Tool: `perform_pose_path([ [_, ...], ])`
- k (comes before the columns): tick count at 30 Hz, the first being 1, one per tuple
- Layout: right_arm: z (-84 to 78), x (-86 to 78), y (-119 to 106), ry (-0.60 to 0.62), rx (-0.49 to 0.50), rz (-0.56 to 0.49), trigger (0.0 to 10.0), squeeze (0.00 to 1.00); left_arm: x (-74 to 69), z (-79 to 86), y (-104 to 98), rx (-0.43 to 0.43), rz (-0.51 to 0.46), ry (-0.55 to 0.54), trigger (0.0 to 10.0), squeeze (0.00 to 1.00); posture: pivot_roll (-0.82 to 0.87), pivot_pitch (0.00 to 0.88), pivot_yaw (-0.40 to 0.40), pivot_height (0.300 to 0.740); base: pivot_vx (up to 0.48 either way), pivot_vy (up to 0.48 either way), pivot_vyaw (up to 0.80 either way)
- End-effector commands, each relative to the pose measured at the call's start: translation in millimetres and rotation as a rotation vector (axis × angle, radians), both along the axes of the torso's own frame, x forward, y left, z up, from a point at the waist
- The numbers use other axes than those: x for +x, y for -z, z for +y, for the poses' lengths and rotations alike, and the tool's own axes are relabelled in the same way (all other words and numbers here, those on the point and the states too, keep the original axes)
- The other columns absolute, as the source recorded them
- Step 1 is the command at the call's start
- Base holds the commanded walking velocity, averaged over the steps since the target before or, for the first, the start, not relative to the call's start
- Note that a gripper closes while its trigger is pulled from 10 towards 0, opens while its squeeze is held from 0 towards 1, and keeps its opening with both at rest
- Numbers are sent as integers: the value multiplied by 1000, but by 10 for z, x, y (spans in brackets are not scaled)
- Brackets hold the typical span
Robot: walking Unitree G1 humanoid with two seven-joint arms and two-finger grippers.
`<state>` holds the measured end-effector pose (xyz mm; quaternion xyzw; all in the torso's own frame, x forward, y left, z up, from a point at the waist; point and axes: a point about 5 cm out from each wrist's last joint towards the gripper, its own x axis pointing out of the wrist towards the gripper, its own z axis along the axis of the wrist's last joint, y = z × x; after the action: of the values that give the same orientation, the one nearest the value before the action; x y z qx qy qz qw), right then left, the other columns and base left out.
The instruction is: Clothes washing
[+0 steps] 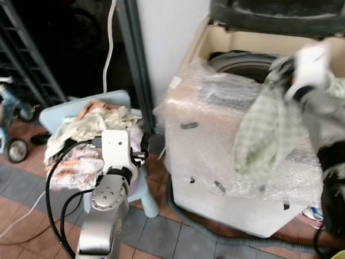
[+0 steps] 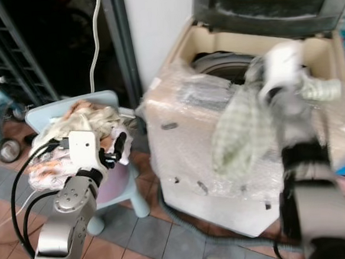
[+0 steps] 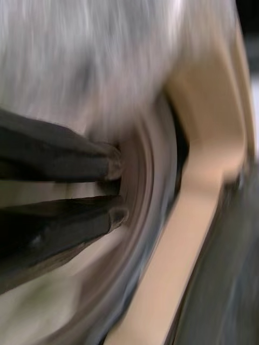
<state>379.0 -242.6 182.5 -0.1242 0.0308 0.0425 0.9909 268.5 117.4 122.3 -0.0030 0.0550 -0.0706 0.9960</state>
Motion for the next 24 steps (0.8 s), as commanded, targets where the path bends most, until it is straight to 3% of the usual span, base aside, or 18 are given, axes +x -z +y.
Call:
perform_pose_path([
  [1, 160, -17, -313, -172, -39, -107, 10000, 1000, 6, 32, -1, 12, 0, -2, 10000, 0, -20, 0, 37, 740, 0, 0, 0],
  [5, 190, -129, -314, -346, -121, -58, 10000, 992, 6, 27, 0, 13, 2, 0, 10000, 0, -26, 0, 38, 740, 0, 0, 0],
  [7, -30, -139, -340, -256, -184, -37, 10000, 957, 10, 6, -6, 11, 0, 5, 10000, 0, -23, 0, 34, 740, 0, 0, 0],
  [9, -169, -201, -397, -195, -180, -74, 10000, 847, 6, 20, -4, 9, 0, 5, 10000, 0, -23, 0, 32, 740, 0, 0, 0],
  [10, -217, -278, -398, -145, -170, -125, 10000, 145, -9, 47, 0, 2, -2, 3, 10000, 0, -26, 0, 33, 740, 0, 0, 0],
  [11, -228, -307, -397, -128, -166, -141, 10000, 145, -14, 55, 0, -2, -3, 3, 10000, 0, -26, 0, 33, 740, 0, 0, 0],
  [12, -203, -397, -344, -114, -157, -165, 10000, 0, -25, 72, -2, -1, -7, 2, 10000, 0, -29, 0, 30, 740, 0, 0, 0],
  [18, -67, -771, -86, -62, -184, -233, 10000, 0, -60, 107, -27, 6, -37, 9, 10000, 0, -36, 0, 37, 740, 0, 0, 0],
  [21, -20, -1002, 190, 60, -184, -171, 10000, 0, -100, 83, -10, 6, -42, 25, 10000, 0, -42, 0, 41, 740, 0, 0, 0],
  [23, -41, -1048, 318, 116, -230, -99, 10000, 0, -108, 64, -6, 9, -44, 33, 10000, 0, -46, 0, 46, 740, 0, 0, 0],
  [24, -47, -1059, 374, 136, -225, -63, 4392, 0, -110, 58, -7, 10, -45, 35, 10000, 0, -46, 0, 46, 740, 0, 0, 0],
])
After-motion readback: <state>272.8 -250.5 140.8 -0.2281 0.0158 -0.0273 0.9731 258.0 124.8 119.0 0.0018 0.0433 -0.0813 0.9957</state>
